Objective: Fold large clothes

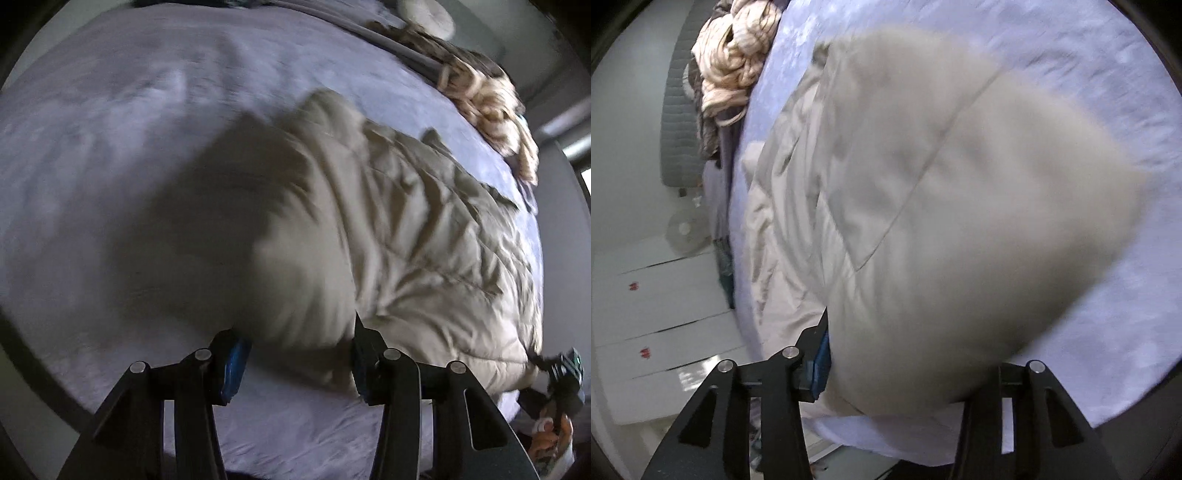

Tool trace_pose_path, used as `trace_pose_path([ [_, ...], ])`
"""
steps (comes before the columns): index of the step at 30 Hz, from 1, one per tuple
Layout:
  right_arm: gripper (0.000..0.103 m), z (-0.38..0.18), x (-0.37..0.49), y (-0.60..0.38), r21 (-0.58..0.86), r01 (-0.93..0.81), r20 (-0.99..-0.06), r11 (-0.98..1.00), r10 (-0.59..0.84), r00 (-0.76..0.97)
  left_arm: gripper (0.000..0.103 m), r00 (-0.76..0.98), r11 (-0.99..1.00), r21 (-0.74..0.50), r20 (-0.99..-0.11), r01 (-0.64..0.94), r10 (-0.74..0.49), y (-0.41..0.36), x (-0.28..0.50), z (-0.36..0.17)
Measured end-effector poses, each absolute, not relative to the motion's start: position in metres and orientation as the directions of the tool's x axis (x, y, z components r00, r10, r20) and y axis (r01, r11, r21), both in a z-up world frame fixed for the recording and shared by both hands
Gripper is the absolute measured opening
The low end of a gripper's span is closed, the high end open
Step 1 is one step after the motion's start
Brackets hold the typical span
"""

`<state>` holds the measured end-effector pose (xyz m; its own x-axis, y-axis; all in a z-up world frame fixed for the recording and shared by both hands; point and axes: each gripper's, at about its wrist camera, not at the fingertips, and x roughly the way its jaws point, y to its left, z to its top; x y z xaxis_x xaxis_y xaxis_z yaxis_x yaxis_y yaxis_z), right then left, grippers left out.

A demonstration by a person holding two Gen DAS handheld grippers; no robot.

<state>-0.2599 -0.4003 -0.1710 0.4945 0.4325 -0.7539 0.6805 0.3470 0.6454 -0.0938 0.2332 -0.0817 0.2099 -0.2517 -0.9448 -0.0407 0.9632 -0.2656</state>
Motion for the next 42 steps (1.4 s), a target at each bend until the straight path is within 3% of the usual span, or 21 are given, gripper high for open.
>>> trace_pose_path([
  [7,0.049,-0.177,-0.290,-0.431,0.565,0.788,-0.813,0.243,0.323,0.484,0.049,0.230,0.985,-0.134,-0.967,-0.106,-0.107,0.249,-0.088,-0.088],
  [12,0.049,-0.175,-0.299,-0.438,0.484,0.806,-0.873,0.339,0.245,0.421,0.050,0.165,0.993,-0.076,-0.984,-0.090,-0.060,0.240,-0.083,-0.115],
  [17,0.052,-0.158,-0.309,-0.448,0.420,0.832,-0.907,0.363,0.186,0.377,0.050,0.155,0.998,-0.020,-0.988,-0.067,-0.010,0.234,-0.083,-0.103],
  [22,0.052,-0.126,-0.313,-0.446,0.472,0.742,-0.880,0.477,0.200,0.431,0.050,0.193,0.999,-0.033,-0.981,-0.006,-0.031,0.216,-0.089,-0.074],
  [25,0.059,-0.106,-0.304,-0.432,0.483,0.673,-0.868,0.561,0.205,0.452,0.051,0.205,0.999,-0.045,-0.978,0.025,-0.049,0.203,-0.094,-0.063],
  [26,0.062,-0.102,-0.298,-0.424,0.483,0.647,-0.866,0.590,0.213,0.452,0.068,0.203,0.998,-0.052,-0.978,0.030,-0.057,0.198,-0.095,-0.060],
  [27,0.063,-0.099,-0.293,-0.419,0.484,0.624,-0.864,0.614,0.225,0.449,0.094,0.205,0.998,-0.056,-0.977,0.032,-0.061,0.193,-0.098,-0.057],
  [28,0.064,-0.098,-0.288,-0.412,0.486,0.598,-0.864,0.637,0.243,0.442,0.100,0.229,0.998,-0.052,-0.972,0.032,-0.058,0.188,-0.102,-0.052],
  [40,0.069,-0.101,-0.260,-0.347,0.468,0.448,-0.879,0.761,0.348,0.327,0.102,0.238,0.991,-0.036,-0.969,0.128,-0.066,0.151,-0.118,-0.027],
  [42,0.082,-0.097,-0.255,-0.339,0.466,0.432,-0.877,0.772,0.341,0.338,0.102,0.225,0.989,-0.044,-0.971,0.142,-0.076,0.152,-0.110,-0.029],
])
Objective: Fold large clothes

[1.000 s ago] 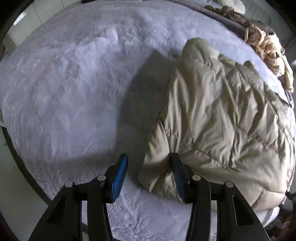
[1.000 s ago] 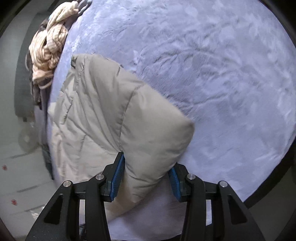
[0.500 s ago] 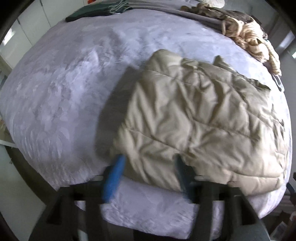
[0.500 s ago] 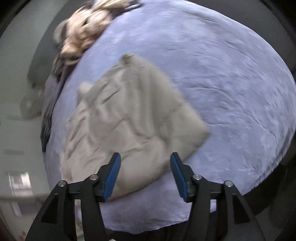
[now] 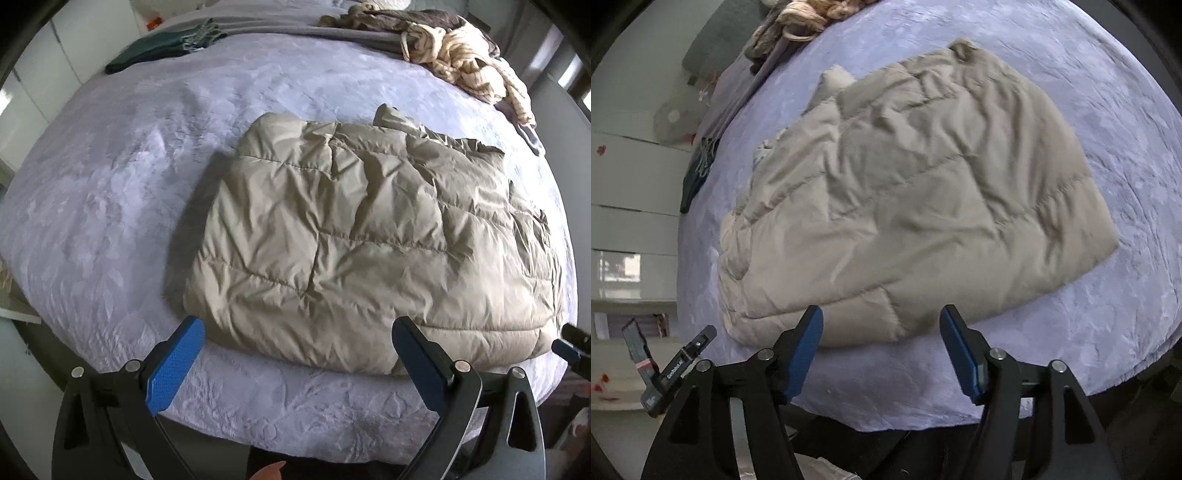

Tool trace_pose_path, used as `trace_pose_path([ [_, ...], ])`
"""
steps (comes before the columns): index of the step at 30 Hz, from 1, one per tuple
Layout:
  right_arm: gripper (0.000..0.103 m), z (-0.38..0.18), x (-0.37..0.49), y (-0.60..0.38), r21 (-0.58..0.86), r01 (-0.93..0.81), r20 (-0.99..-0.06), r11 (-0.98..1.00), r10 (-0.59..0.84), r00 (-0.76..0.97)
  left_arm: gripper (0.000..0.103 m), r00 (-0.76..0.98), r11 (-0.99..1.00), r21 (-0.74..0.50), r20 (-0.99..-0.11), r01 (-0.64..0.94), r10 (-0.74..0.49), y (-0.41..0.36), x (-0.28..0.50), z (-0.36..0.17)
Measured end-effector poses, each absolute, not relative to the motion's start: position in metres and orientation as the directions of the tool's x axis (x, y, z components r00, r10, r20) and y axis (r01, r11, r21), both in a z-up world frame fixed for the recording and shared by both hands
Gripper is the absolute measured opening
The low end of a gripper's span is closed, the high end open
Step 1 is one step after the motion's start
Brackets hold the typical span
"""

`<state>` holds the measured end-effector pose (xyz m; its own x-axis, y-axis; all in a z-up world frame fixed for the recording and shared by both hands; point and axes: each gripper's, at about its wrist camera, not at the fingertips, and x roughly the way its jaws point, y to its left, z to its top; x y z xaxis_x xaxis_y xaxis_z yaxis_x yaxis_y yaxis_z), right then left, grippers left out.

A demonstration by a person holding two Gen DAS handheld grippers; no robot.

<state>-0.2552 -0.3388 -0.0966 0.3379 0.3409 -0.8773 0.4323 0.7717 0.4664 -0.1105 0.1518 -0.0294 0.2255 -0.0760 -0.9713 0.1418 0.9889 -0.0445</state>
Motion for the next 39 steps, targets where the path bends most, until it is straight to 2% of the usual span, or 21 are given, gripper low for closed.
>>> trace_pose_path([
  [4,0.084,-0.095,-0.232,-0.316,0.486,0.407,-0.863,0.774,0.350,0.365,0.102,0.212,0.983,-0.066,-0.972,0.172,-0.103,0.159,-0.089,-0.034],
  [7,0.101,-0.097,-0.212,-0.294,0.495,0.405,-0.859,0.769,0.364,0.359,0.102,0.199,0.978,-0.069,-0.974,0.196,-0.109,0.169,-0.069,-0.037],
  [8,0.103,-0.098,-0.204,-0.285,0.494,0.400,-0.860,0.772,0.367,0.354,0.102,0.195,0.978,-0.071,-0.975,0.199,-0.110,0.172,-0.062,-0.039],
  [14,0.103,-0.103,-0.172,-0.251,0.473,0.422,-0.874,0.773,0.352,0.336,0.102,0.162,0.968,-0.083,-0.979,0.235,-0.123,0.188,-0.027,-0.057],
  [20,0.103,-0.114,-0.146,-0.231,0.482,0.447,-0.874,0.754,0.377,0.307,0.102,0.087,0.958,-0.149,-0.981,0.244,-0.175,0.196,-0.009,-0.081],
  [23,0.103,-0.124,-0.136,-0.220,0.446,0.455,-0.894,0.771,0.361,0.265,0.102,0.063,0.945,-0.216,-0.969,0.245,-0.238,0.205,0.001,-0.089],
  [28,0.103,-0.134,-0.134,-0.220,0.418,0.476,-0.908,0.774,0.344,0.238,0.102,-0.055,0.886,-0.420,-0.907,0.197,-0.418,0.236,0.028,-0.115],
  [31,0.103,-0.138,-0.134,-0.220,0.408,0.486,-0.913,0.773,0.338,0.228,0.102,-0.118,0.850,-0.501,-0.865,0.164,-0.487,0.252,0.037,-0.135],
  [36,0.103,-0.141,-0.133,-0.217,0.383,0.482,-0.924,0.788,0.321,0.209,0.102,-0.241,0.726,-0.684,-0.718,0.074,-0.652,0.255,0.046,-0.172],
  [39,0.103,-0.142,-0.132,-0.215,0.368,0.476,-0.930,0.799,0.312,0.195,0.102,-0.280,0.668,-0.741,-0.656,0.066,-0.701,0.232,0.053,-0.186],
])
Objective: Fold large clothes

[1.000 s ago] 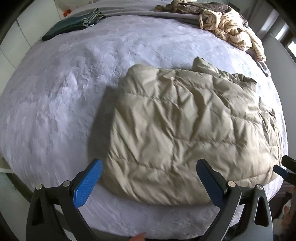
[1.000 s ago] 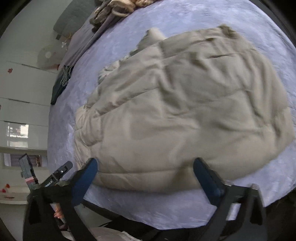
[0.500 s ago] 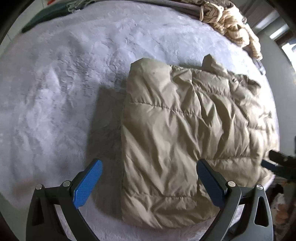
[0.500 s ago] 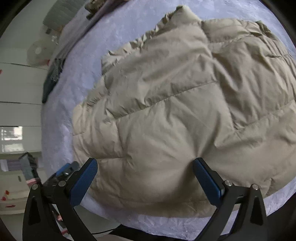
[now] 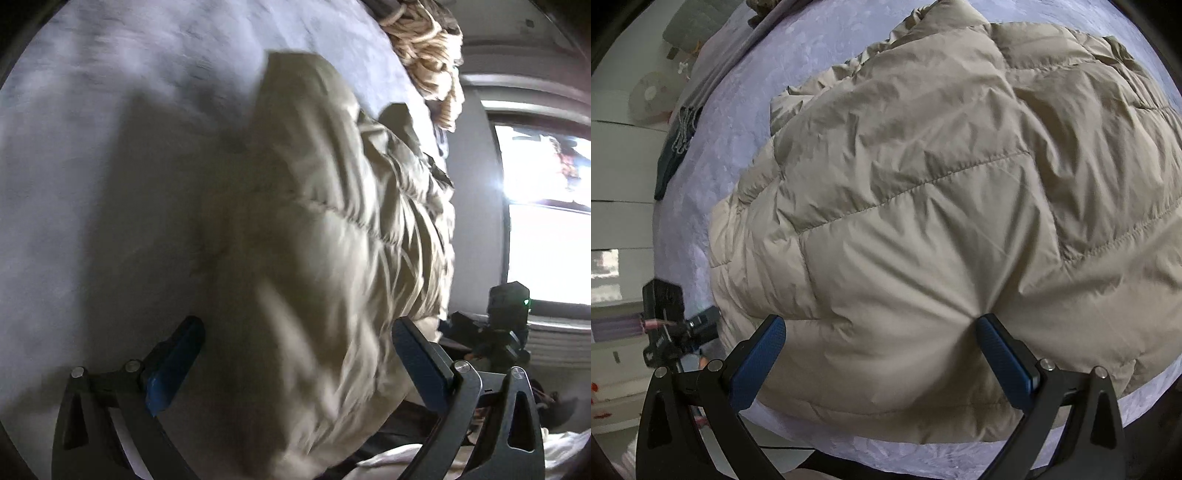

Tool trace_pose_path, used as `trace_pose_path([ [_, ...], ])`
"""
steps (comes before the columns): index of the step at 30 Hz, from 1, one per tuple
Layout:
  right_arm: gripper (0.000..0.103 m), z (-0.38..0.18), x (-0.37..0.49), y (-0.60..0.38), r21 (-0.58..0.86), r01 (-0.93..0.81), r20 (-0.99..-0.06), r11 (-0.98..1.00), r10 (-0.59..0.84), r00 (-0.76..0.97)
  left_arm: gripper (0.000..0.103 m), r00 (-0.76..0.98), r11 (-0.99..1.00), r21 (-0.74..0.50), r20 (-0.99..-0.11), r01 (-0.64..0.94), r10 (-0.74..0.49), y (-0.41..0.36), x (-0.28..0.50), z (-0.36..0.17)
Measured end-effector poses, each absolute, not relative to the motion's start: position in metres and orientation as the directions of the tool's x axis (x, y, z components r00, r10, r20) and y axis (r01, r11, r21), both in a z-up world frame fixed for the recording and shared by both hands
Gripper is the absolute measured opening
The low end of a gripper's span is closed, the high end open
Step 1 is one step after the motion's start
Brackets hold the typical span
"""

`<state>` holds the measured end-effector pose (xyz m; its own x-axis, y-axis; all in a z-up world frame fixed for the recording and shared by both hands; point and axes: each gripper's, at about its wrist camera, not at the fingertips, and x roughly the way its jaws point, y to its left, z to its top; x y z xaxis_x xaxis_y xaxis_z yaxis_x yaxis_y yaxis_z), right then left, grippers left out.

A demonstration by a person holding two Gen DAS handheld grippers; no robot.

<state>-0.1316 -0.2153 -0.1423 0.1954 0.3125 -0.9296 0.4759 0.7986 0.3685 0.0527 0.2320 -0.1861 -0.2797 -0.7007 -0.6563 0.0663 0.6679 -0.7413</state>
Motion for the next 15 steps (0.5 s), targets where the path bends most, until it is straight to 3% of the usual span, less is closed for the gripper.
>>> trace_pose_path([
  [4,0.103,-0.146,-0.127,-0.206,0.349,0.475,-0.937,0.808,0.300,0.180,0.102,-0.332,0.630,-0.769,-0.624,0.103,-0.707,0.196,0.058,-0.197],
  [8,0.103,-0.146,-0.123,-0.202,0.336,0.471,-0.942,0.816,0.290,0.169,0.102,-0.381,0.633,-0.749,-0.654,0.199,-0.654,0.176,0.054,-0.205],
  [12,0.103,-0.147,-0.121,-0.201,0.331,0.474,-0.943,0.816,0.285,0.169,0.099,-0.406,0.598,-0.781,-0.613,0.181,-0.678,0.171,0.052,-0.201],
  [13,0.103,-0.147,-0.120,-0.200,0.331,0.474,-0.944,0.816,0.284,0.170,0.092,-0.412,0.582,-0.793,-0.598,0.181,-0.687,0.169,0.051,-0.197],
  [14,0.103,-0.148,-0.119,-0.199,0.330,0.474,-0.944,0.816,0.283,0.170,0.070,-0.416,0.567,-0.803,-0.586,0.185,-0.695,0.166,0.050,-0.193],
  [15,0.103,-0.149,-0.119,-0.199,0.329,0.475,-0.944,0.816,0.282,0.170,0.056,-0.419,0.556,-0.809,-0.579,0.190,-0.699,0.162,0.048,-0.188],
])
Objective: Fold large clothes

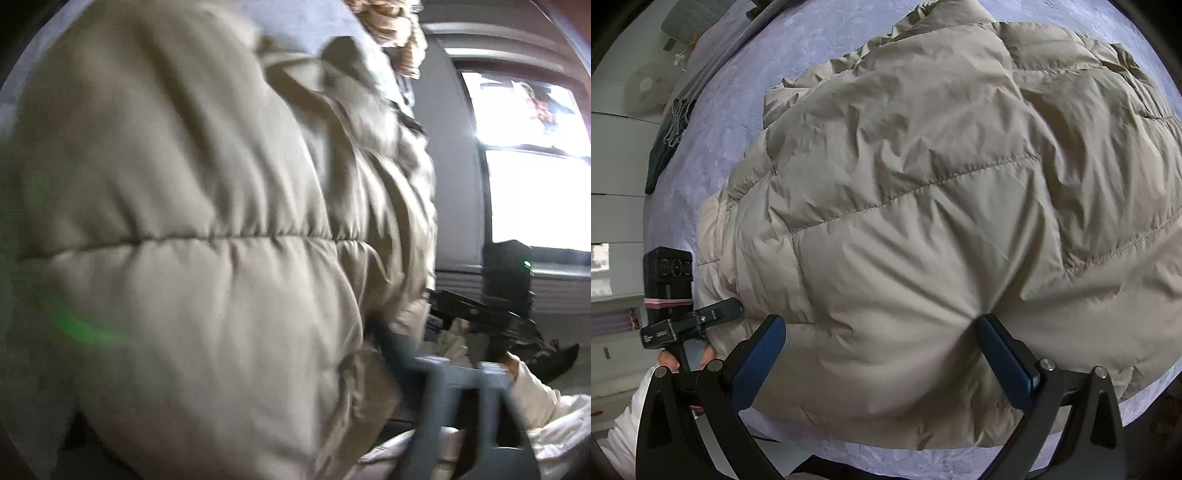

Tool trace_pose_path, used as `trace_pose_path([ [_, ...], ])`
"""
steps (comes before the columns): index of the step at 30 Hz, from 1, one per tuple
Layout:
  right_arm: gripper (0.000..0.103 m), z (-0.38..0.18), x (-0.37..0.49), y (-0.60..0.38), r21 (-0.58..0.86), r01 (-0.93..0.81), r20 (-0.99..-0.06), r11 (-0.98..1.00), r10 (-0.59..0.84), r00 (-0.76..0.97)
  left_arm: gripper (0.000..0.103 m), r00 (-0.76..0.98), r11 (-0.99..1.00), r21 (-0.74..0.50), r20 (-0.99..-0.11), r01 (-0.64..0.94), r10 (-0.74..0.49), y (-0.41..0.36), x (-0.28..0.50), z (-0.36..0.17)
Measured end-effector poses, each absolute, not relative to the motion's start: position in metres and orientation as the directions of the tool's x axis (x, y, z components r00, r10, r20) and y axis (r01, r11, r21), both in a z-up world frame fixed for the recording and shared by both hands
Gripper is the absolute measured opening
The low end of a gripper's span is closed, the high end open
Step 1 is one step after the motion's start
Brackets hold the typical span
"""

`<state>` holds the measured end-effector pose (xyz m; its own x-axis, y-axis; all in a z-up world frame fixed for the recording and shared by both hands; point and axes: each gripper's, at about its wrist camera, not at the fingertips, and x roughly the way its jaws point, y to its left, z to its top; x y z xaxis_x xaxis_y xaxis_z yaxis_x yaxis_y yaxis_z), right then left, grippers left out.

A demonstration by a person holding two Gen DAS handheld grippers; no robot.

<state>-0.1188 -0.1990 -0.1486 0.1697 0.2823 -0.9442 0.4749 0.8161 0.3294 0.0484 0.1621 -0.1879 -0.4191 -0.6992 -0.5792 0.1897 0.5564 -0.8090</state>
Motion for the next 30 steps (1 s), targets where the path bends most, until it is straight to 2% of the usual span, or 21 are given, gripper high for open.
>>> trace_pose_path([
  [1,0.103,-0.150,-0.118,-0.199,0.329,0.475,-0.944,0.816,0.282,0.169,0.053,-0.416,0.546,-0.815,-0.572,0.192,-0.707,0.160,0.048,-0.182],
  [3,0.103,-0.151,-0.116,-0.199,0.331,0.479,-0.944,0.813,0.284,0.170,0.039,-0.406,0.529,-0.826,-0.558,0.193,-0.723,0.161,0.047,-0.168],
  [9,0.103,-0.152,-0.115,-0.206,0.346,0.489,-0.938,0.801,0.295,0.180,0.038,-0.365,0.450,-0.875,-0.483,0.176,-0.796,0.156,0.044,-0.113],
  [13,0.103,-0.141,-0.119,-0.215,0.373,0.487,-0.928,0.790,0.307,0.212,0.038,-0.347,0.439,-0.882,-0.472,0.175,-0.811,0.141,0.038,-0.085],
  [16,0.100,-0.123,-0.127,-0.233,0.382,0.504,-0.919,0.775,0.259,0.297,0.038,-0.342,0.452,-0.877,-0.481,0.164,-0.808,0.126,0.035,-0.072],
  [18,0.067,-0.115,-0.130,-0.247,0.404,0.519,-0.903,0.753,0.239,0.357,0.038,-0.338,0.477,-0.863,-0.505,0.168,-0.794,0.118,0.032,-0.062],
  [19,0.036,-0.115,-0.131,-0.251,0.405,0.525,-0.902,0.749,0.234,0.362,0.038,-0.332,0.490,-0.854,-0.519,0.174,-0.787,0.113,0.032,-0.057],
  [20,0.024,-0.118,-0.130,-0.258,0.407,0.536,-0.902,0.740,0.232,0.365,0.038,-0.325,0.503,-0.846,-0.533,0.180,-0.781,0.109,0.031,-0.052],
  [23,0.016,-0.130,-0.125,-0.274,0.460,0.523,-0.877,0.718,0.273,0.396,0.038,-0.303,0.533,-0.826,-0.564,0.186,-0.768,0.094,0.026,-0.034],
  [28,0.016,-0.164,-0.109,-0.289,0.511,0.480,-0.854,0.713,0.361,0.374,0.038,-0.243,0.610,-0.771,-0.637,0.182,-0.732,0.063,0.017,-0.011],
  [30,0.012,-0.179,-0.104,-0.294,0.535,0.472,-0.842,0.700,0.400,0.360,0.038,-0.216,0.638,-0.751,-0.660,0.171,-0.719,0.045,0.013,-0.002],
])
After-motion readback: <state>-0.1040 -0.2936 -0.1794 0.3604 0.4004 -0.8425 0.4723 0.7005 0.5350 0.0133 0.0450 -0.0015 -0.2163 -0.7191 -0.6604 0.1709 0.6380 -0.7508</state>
